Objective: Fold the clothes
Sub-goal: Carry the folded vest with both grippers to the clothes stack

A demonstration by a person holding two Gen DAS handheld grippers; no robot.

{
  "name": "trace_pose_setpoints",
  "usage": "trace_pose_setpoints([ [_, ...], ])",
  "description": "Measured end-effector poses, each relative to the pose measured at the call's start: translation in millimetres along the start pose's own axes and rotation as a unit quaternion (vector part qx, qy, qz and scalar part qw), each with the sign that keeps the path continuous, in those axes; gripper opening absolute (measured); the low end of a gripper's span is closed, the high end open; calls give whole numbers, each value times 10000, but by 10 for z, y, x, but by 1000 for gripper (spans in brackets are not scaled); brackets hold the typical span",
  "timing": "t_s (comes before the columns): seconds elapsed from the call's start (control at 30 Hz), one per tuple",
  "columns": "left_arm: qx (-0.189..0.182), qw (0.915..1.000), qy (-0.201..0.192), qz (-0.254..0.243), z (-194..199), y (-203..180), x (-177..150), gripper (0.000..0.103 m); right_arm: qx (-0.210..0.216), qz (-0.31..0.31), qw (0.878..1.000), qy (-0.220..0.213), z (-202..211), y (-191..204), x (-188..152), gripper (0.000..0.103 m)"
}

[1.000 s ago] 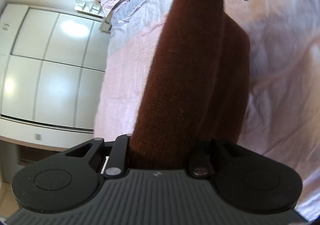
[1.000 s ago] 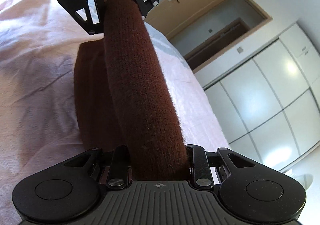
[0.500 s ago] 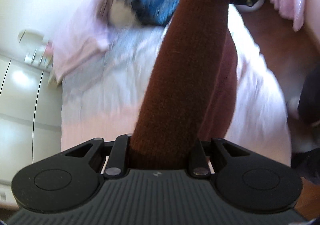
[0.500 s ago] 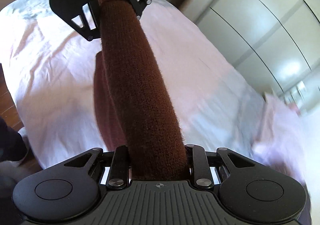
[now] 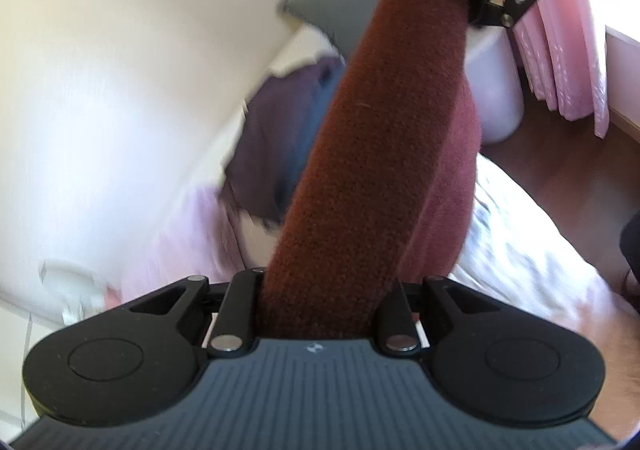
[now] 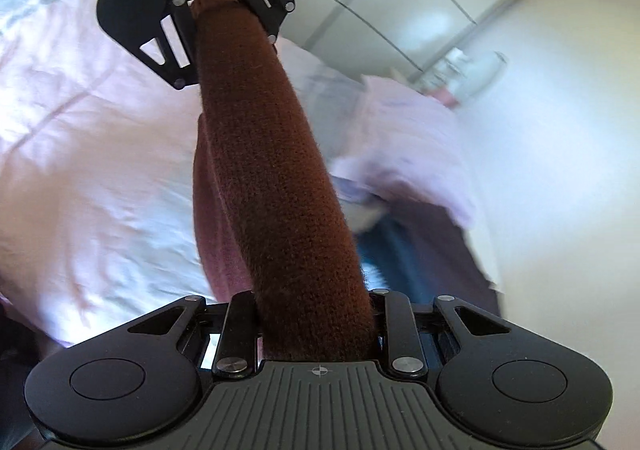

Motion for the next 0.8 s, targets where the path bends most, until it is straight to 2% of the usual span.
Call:
trace_pose_setpoints([
  [0.1, 114, 9995, -291, -74, -238, 470, 358, 19, -357, -110, 9993, 51, 127, -710, -53, 25],
  [0.23, 524, 9975, -459, -112, -712, 1182, 770, 19, -920, -78, 9957, -20, 66, -1612, -87, 25],
  [0.4, 1011, 9941, -389, 56, -1504, 2063, 1190, 19, -1288, 198, 9912, -241, -320, -2787, -198, 25],
  [0.53, 1748, 9842, -290, 18, -2075, 2479, 1389, 19, -1668, 403, 9841, -465, -786, -3599, -252, 25],
  [0.57, 1848, 9824, -265, -3, -2225, 2472, 1381, 18, -1799, 448, 9811, -553, -866, -3726, -287, 25],
  [0.63, 1607, 9869, -85, -105, -2655, 2141, 1262, 18, -1893, 490, 9785, -658, -1072, -3861, -418, 25],
  [0.73, 1014, 9932, 323, -475, -3324, 1393, 986, 20, -1452, 645, 9862, -461, -1647, -3598, -824, 25],
  [0.8, 733, 9938, 512, -656, -3587, 1019, 803, 22, -1021, 830, 9911, -204, -1942, -3271, -1116, 25],
])
Point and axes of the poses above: each gripper's, at about its wrist camera, not at the fingertips, and z roughly against the way its jaws point, y to its left, x to its top, the point moved 10 cm from there along -z, roughly the way its jaws point, and after that the axes turned 3 degrees about y, right-handed, at the moved point
